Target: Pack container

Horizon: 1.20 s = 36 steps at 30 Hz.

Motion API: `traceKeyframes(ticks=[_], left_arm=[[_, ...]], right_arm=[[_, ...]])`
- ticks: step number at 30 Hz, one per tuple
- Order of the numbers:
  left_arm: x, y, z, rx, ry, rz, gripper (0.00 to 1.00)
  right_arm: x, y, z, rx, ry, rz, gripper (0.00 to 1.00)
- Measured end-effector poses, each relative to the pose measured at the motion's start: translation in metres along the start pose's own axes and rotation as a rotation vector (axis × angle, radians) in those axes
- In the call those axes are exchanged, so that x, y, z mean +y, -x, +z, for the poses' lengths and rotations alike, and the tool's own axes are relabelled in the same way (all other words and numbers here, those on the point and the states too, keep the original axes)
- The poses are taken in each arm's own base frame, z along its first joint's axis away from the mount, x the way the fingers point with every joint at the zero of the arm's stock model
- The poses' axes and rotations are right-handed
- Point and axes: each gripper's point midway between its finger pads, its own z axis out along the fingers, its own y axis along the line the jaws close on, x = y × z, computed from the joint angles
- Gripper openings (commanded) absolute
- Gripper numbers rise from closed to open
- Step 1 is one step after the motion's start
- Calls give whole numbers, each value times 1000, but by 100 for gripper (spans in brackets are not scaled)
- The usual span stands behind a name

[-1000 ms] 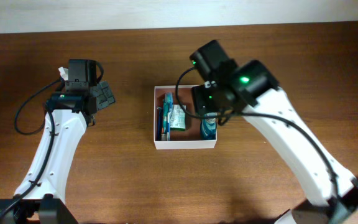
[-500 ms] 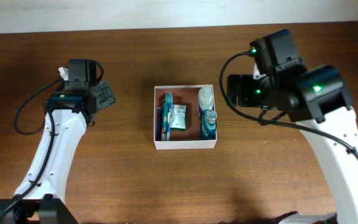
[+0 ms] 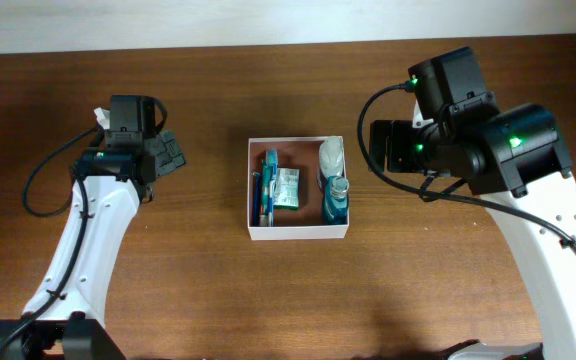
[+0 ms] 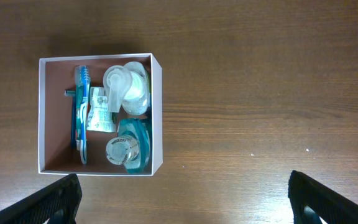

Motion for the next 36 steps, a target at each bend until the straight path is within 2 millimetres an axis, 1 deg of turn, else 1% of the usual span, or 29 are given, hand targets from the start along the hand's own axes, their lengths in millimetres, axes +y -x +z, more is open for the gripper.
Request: traceKeyframes(ticks=[16,18,20,22,24,30,32,33,35,36], left_arm=[[0,0,0,0,0,0,99],[0,0,0,0,0,0,99],[0,0,0,0,0,0,99],[0,0,0,0,0,0,99],[0,0,0,0,0,0,99],[0,0,0,0,0,0,99],[0,0,0,0,0,0,99],[0,0,0,0,0,0,99],[0,0,0,0,0,0,99],[0,0,0,0,0,0,99]], right_arm=[[1,1,0,-6,2,-3,98],[0,1,-2,-10,4,-2,98],[0,1,-7,-24,9,-1,98],[-1,1,-20,-57,22,2,98],[-3,0,-37,-103,40,6,98],[-5,13,-111,-392,153,34,98],[-8,11,-131,-474,185,42,98],[-11,5,-138,-505,197,45,98],[-17,-8,-146,-550,214,50,98],[-20,-15,-146,-565,219,50,98]])
